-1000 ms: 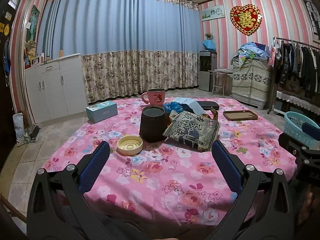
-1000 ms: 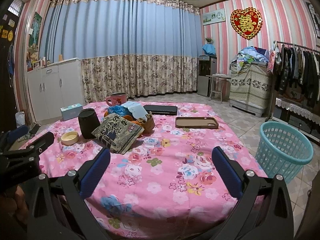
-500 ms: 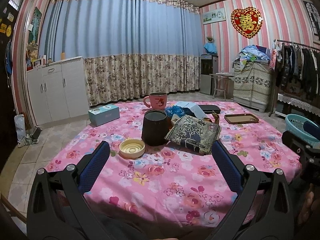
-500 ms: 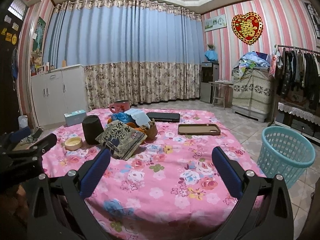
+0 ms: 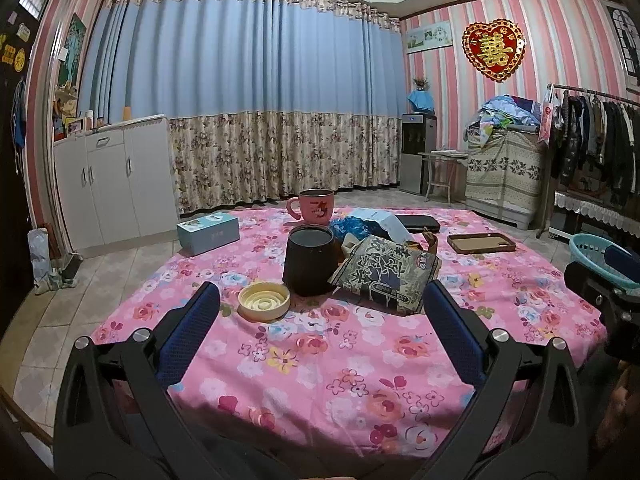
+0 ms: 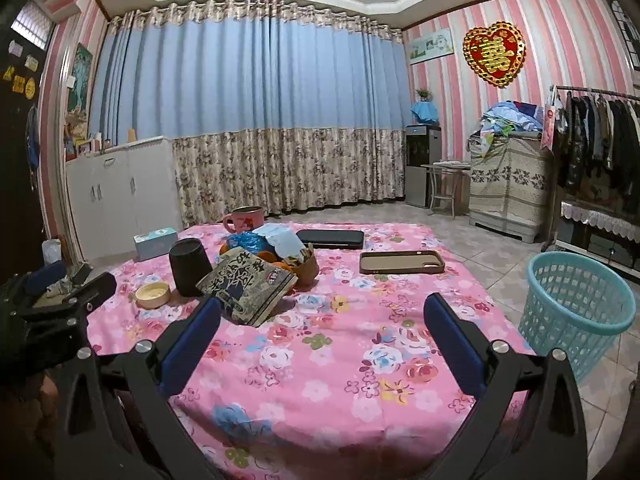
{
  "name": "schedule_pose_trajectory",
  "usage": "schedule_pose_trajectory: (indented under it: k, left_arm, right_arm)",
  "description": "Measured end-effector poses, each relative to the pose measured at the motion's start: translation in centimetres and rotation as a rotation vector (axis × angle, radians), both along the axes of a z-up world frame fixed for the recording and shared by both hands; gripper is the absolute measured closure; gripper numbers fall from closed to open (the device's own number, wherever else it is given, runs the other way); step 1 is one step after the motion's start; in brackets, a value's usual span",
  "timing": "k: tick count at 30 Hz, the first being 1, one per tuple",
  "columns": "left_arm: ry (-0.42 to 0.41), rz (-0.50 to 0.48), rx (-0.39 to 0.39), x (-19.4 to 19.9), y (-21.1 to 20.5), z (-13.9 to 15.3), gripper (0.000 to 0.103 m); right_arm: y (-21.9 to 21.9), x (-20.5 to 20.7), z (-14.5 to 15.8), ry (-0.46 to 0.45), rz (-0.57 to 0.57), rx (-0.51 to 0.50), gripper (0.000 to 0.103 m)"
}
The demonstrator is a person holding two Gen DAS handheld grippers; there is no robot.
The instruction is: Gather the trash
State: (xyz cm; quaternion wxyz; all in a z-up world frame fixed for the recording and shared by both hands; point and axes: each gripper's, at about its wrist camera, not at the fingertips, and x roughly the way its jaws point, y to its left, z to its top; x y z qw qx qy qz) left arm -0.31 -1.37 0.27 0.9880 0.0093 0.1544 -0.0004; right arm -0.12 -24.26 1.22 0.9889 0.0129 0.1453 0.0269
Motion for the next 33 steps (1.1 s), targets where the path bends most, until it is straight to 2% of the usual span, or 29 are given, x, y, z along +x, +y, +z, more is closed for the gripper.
schedule_pose_trajectory:
  k: [6,12,16,21,25,29,33]
  left_arm:
    - [0.002,0.004,-0.009,0.1,0.2,0.0,0.005]
    - [0.030,0.018,0.029,1.2,-0.6,-0.5,0.005]
    - [0.032,0.016,0.025,1.5,-0.6,-0.6,0.005]
    - [0.065,0.008,0.017,2.9,-0.4,-0.7,0.005]
    - [0.074,0.027,0.008,4.7,0.5,-0.2,0.005]
    - [0.081,0.062,-0.016,6.0,1.2,-0.1,0.005]
    - [0.095,0.043,-0.011,6.2,0.9,-0.4,0.005]
  right_arm:
    - [0.1,0.1,-0.2,0.018,0.002,-0.010,0.004]
    - [0.4,0.6,-0.5,0.045,0.008,-0.029,0.004]
    - [0.3,0.5,-0.7,0.047,0.013,-0.021,0.004]
    - [0.0,2.1,-0.7,0.119,0.064,0.037,0.004]
    - [0.0,3.8,-0.8,0.152,0.055,0.062,0.004]
    - [0.0,4.4,-1.2,0.143,0.032,0.042,0.004]
    - [0.7,4.6,-1.0,0.134,0.033,-0.006,0.004]
